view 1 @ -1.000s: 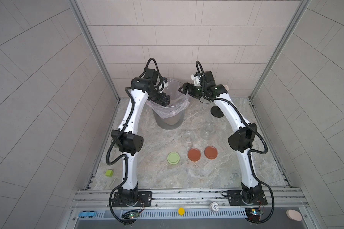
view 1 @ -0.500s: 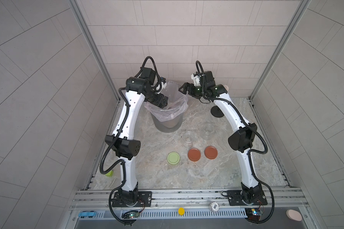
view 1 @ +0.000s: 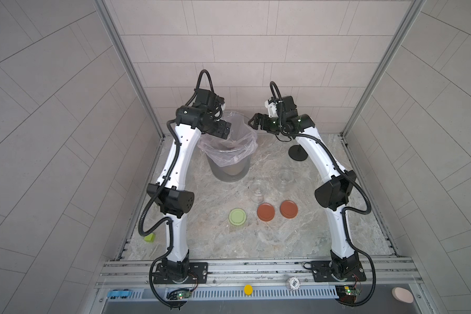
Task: Empty moldy rice from jars
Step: Pour the moldy rice from the jar into the trash bin.
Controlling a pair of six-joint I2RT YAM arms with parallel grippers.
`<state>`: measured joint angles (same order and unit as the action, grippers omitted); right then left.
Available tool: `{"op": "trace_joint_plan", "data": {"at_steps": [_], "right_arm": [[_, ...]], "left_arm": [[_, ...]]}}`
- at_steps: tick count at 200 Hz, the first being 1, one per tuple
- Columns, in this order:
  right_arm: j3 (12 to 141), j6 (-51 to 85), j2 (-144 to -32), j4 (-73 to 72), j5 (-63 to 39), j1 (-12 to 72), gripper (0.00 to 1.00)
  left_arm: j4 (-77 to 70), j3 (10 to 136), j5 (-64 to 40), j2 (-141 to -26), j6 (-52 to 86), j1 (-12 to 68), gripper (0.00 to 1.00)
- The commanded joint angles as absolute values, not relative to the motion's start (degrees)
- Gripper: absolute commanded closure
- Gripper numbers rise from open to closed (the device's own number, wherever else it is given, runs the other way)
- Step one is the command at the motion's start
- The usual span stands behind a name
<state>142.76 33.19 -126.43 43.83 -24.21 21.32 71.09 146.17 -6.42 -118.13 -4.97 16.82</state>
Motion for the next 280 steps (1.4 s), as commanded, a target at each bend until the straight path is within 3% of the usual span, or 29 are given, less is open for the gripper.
{"op": "trace_joint_plan", "data": {"at_steps": [1, 11, 26, 45, 65, 87, 104, 122, 136, 164, 185, 208, 221, 238, 250, 269, 280], "right_arm": [[141.95, 31.90, -121.70, 43.82, -21.86, 21.32, 0.01], [141.59, 31.79, -121.28, 43.92, -21.99, 21.36, 0.01], [140.49, 31.91, -120.51, 42.74, -22.15, 21.34, 0.00], [140.20, 31.96, -119.96, 42.99, -22.02, 21.35, 0.01], [137.70, 32.44, -118.97, 40.40, -22.41, 21.45, 0.01], [137.60, 32.57, -118.90, 41.13, -22.41, 21.37, 0.01], [135.21, 32.45, -117.98, 39.34, -22.43, 21.54, 0.01], [135.74, 32.46, -118.21, 40.16, -22.14, 21.45, 0.01], [134.81, 32.43, -117.87, 39.33, -22.24, 21.58, 0.00], [135.45, 32.39, -118.05, 39.41, -22.24, 21.47, 0.01], [135.61, 32.12, -118.10, 39.11, -22.18, 21.55, 0.01], [137.97, 31.81, -119.02, 41.08, -22.23, 21.53, 0.01], [137.28, 31.86, -118.34, 41.12, -22.23, 21.51, 0.01], [136.84, 31.66, -117.58, 40.80, -21.66, 21.52, 0.01], [136.42, 31.29, -117.29, 40.37, -21.81, 21.60, 0.00], [136.76, 31.04, -117.34, 40.70, -21.67, 21.62, 0.01], [136.78, 30.90, -117.30, 40.73, -22.12, 21.58, 0.00]], "left_arm": [[71.84, 150.90, 1.47, -118.60, -5.67, 18.72, 1.00], [68.33, 146.99, 3.86, -116.29, -3.66, 18.46, 1.00], [64.83, 142.27, -6.72, -114.84, -4.66, 19.15, 1.00], [69.60, 144.06, 7.80, -114.66, -3.38, 18.24, 1.00], [62.18, 139.07, -11.90, -114.04, -0.20, 18.07, 1.00], [72.74, 149.61, 5.35, -117.23, -1.55, 19.08, 1.00], [65.31, 144.17, -11.49, -115.45, -0.76, 17.86, 1.00], [70.02, 146.60, 5.10, -116.42, -0.51, 18.72, 1.00], [70.72, 145.82, -4.74, -117.37, -1.71, 18.12, 1.00], [74.69, 146.46, 2.32, -117.05, -2.37, 17.00, 1.00], [63.72, 138.20, -5.27, -112.38, -0.04, 17.51, 0.97], [72.80, 149.91, 0.04, -118.45, -1.47, 19.24, 1.00], [70.72, 147.64, -11.74, -119.02, 0.01, 17.61, 1.00], [73.81, 148.62, -0.30, -119.53, -0.92, 18.29, 1.00], [69.42, 142.66, -9.28, -117.35, -0.51, 17.49, 1.00], [68.27, 141.30, -9.73, -116.11, -0.09, 18.07, 1.00], [64.53, 139.94, -15.72, -114.48, 2.00, 16.79, 1.00]]}}
